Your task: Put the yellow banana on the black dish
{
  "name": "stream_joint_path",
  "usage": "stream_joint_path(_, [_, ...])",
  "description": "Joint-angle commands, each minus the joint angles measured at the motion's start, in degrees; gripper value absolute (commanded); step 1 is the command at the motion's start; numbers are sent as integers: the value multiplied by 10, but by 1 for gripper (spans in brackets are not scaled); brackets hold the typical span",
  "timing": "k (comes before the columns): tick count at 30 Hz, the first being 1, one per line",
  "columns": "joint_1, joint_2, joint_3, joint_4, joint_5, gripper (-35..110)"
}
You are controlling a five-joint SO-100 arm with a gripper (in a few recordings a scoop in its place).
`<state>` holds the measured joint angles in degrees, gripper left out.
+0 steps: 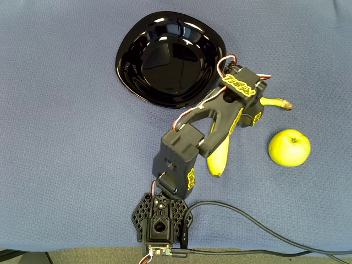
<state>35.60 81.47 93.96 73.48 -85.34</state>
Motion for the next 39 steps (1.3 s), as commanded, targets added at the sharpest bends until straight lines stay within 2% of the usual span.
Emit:
stream_joint_path(1, [-4,2,7,-18,-425,29])
stream_joint_path(20, [-18,-33,21,-53,-395,26])
stream_joint_path(22, [-18,-34,24,-59,-387,16])
stream_joint_path(31, [-14,-33,32,-76,-392,10])
stream_joint_path(34, [-17,-28,33,-76,-388,0])
stream_joint_path(39, [-24,-13,34,-72,-374,0])
